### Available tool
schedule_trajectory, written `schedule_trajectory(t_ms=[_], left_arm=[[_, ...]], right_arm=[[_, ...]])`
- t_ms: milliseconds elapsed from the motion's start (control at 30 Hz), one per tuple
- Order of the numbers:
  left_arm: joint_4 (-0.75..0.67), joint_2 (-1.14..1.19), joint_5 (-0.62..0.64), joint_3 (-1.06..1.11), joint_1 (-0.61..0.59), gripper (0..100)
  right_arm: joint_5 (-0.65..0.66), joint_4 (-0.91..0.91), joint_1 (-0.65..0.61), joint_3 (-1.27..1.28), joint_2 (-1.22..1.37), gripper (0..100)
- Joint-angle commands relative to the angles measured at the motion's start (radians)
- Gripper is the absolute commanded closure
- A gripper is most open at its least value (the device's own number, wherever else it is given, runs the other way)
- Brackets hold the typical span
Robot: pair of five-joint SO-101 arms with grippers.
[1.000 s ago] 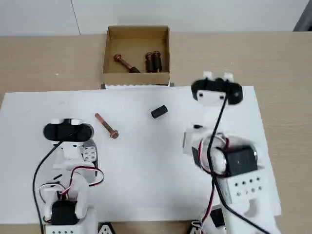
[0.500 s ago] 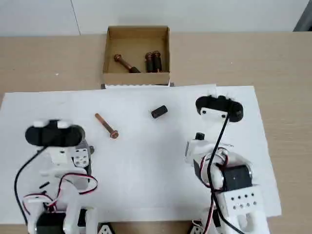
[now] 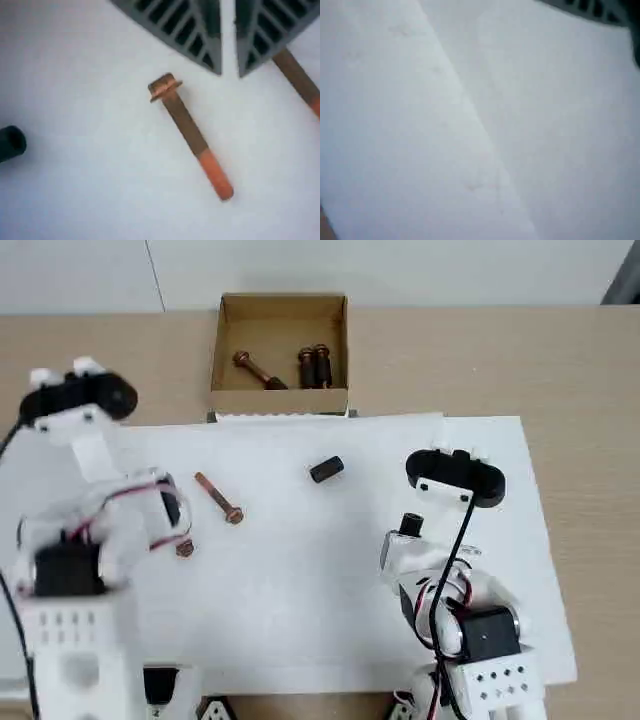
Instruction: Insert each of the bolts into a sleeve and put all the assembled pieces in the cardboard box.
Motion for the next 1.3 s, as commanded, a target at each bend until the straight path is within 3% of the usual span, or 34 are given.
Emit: schedule_trajectory(t_ms=[0, 133, 467, 667, 900, 1100, 1267], left_arm=[[0.127, 0.175, 0.081, -0.148, -0.005, 99], [0.192, 0.316, 0.144, -0.206, -0.005, 99], [0.190, 0.552, 0.287, -0.211, -0.026, 99], [0.187, 0.690, 0.265, -0.214, -0.115, 99], [0.130, 0.735, 0.235, -0.209, -0.133, 99], [0.126, 0.784, 0.235, -0.209, -0.135, 86], [0.100, 0.821, 0.235, -0.209, -0.135, 85]], right_arm=[[0.003, -0.022, 0.010, -0.005, -0.018, 99.6], [0.003, -0.024, 0.010, -0.005, -0.018, 99.6], [0.003, -0.024, 0.062, -0.005, -0.018, 99.6], [0.003, -0.018, 0.088, -0.005, -0.018, 99.6], [0.003, -0.018, 0.085, -0.005, -0.018, 99.6], [0.003, -0.018, 0.085, -0.005, -0.018, 99.6], [0.003, -0.018, 0.085, -0.005, -0.018, 99.6]])
